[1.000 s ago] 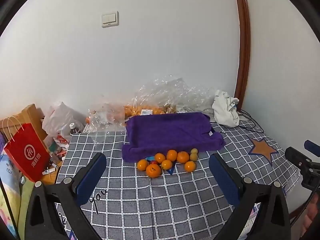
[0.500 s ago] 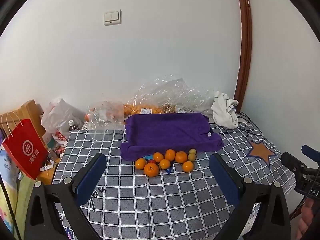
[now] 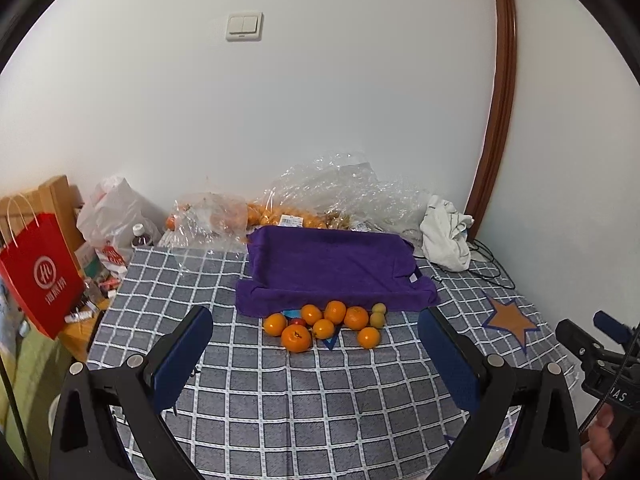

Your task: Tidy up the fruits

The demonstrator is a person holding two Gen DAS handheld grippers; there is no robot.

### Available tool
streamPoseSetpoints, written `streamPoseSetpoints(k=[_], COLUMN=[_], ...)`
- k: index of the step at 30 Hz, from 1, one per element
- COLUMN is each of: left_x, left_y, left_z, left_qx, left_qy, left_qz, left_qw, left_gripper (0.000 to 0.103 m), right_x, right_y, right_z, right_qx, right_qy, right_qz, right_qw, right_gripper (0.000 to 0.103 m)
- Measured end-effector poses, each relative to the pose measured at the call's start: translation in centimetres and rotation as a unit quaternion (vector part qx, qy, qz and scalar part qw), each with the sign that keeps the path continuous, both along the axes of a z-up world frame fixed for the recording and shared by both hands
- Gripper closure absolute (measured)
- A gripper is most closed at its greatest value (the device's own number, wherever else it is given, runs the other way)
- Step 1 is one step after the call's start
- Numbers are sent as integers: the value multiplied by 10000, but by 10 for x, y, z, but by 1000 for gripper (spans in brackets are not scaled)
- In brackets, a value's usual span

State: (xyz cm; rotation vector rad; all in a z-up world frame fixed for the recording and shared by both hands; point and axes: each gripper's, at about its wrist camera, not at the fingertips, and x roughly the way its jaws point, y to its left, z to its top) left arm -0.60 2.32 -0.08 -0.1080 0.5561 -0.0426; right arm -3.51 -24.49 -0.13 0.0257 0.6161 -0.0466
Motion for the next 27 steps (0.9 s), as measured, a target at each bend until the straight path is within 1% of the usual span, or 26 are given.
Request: streamPoseSetpoints(k=[5, 9, 13, 19, 27], left_x=[-1, 0, 1, 0, -1], left_y=[1, 3, 2, 5, 6], left_z=[-4, -9, -12, -11, -11], left_qx=[-23, -199, -153, -241, -210], left_qy=[10, 74, 87, 69, 43], left_qz=[4, -84, -62, -15, 14], left_qw=[10000, 9997, 9998, 9997, 9998], left_gripper=[0, 0, 0, 0, 0], right_x=[2, 3, 3, 4, 5], right_y=[2, 3, 3, 2, 1], right_z=[-4, -5, -6, -7, -9], right_qx=[-49, -82, -58, -95, -102], right_qy=[44, 58, 58, 78, 93], right_qz=[2, 27, 21, -5, -44], right_qw=[10000, 9999, 10000, 9999, 9999], right_gripper=[1, 1, 1, 1, 1])
